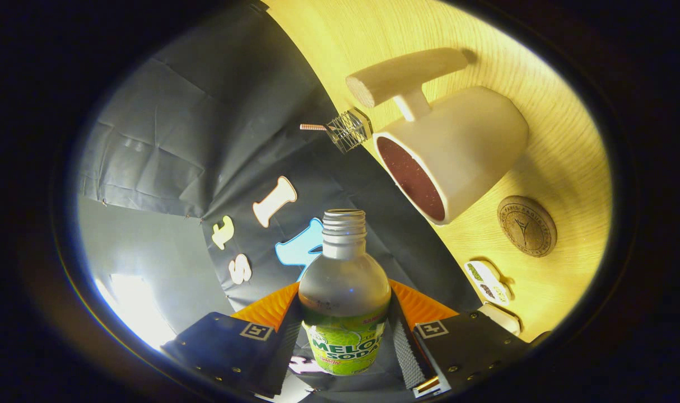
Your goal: Take the bottle from table, then pour the juice into the cup, finally place the bottle on the coaster
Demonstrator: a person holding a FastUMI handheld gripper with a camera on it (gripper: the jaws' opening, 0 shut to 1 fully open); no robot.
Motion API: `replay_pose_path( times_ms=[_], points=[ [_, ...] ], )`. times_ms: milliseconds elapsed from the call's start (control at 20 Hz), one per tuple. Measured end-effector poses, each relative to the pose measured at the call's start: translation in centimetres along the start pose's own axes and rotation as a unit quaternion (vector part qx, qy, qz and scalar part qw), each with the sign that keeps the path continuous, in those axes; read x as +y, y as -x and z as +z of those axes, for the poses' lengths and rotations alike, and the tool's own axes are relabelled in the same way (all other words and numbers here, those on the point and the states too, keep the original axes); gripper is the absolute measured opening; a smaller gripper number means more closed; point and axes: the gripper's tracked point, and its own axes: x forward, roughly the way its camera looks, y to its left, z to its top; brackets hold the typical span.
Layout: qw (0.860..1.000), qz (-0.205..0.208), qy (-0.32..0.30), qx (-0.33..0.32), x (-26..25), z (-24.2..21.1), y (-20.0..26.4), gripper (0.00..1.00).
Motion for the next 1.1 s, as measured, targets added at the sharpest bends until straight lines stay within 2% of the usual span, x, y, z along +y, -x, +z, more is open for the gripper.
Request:
replay_pose_path(
  times_ms=[350,500,650,750,900,1100],
  points=[
    [0.997,0.000,0.079,0.028,-0.4,-0.5,0.5,0.77],
    [0.987,-0.020,0.154,0.043,-1.3,-0.7,0.6,0.77],
    [0.977,-0.004,0.206,0.062,-0.5,-1.0,0.6,0.77],
    [0.964,-0.005,0.253,0.077,-1.2,-1.5,0.4,0.77],
    [0.938,-0.005,0.329,0.108,-1.8,-2.4,0.6,0.77],
    [0.891,-0.009,0.437,0.123,-1.4,-3.1,0.6,0.77]
  ],
)
